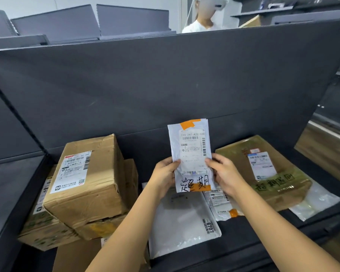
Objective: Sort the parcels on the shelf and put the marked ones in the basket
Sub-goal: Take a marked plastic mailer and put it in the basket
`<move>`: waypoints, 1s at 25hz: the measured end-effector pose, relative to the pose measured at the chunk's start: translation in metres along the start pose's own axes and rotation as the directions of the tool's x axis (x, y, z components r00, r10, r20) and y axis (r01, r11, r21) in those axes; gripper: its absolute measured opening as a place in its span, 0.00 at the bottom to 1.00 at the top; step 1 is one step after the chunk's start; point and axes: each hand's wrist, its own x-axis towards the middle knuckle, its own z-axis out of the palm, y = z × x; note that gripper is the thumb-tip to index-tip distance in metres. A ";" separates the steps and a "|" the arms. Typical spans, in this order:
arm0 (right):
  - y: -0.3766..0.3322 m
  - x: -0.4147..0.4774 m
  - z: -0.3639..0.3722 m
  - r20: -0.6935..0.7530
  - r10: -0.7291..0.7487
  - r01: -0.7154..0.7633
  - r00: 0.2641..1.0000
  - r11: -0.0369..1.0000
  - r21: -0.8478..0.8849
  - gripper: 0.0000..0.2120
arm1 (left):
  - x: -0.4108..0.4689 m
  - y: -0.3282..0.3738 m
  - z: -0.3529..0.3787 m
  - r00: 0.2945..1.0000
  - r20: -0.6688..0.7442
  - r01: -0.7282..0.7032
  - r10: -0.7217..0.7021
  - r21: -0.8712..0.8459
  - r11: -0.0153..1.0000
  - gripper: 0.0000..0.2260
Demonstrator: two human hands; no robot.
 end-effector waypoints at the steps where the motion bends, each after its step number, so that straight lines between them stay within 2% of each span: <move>1: -0.002 -0.003 -0.006 -0.017 -0.009 0.009 1.000 1.000 0.001 0.08 | 0.003 0.000 0.005 1.000 0.019 -0.006 0.006 0.004 1.000 0.08; 7: -0.016 -0.034 -0.059 -0.153 -0.035 0.026 0.988 0.998 -0.060 0.08 | 0.017 -0.019 0.057 0.985 0.169 0.036 -0.036 0.000 0.999 0.10; 11: -0.027 -0.070 -0.098 -0.287 -0.087 0.054 0.954 0.991 -0.121 0.08 | 0.017 -0.035 0.099 0.941 0.329 0.052 -0.075 0.078 0.996 0.12; 15: -0.029 -0.109 -0.110 -0.394 -0.105 0.068 0.913 0.992 -0.107 0.07 | 0.007 -0.041 0.122 0.907 0.392 0.090 -0.151 0.169 0.982 0.13; 19: -0.015 -0.153 -0.106 -0.517 -0.096 0.056 0.851 0.994 -0.093 0.07 | -0.015 -0.053 0.132 0.855 0.475 0.119 -0.207 0.210 0.971 0.13; 25: 0.016 -0.231 -0.114 -0.694 -0.092 0.101 0.714 0.994 -0.029 0.08 | -0.056 -0.097 0.158 0.775 0.542 0.182 -0.324 0.300 0.936 0.14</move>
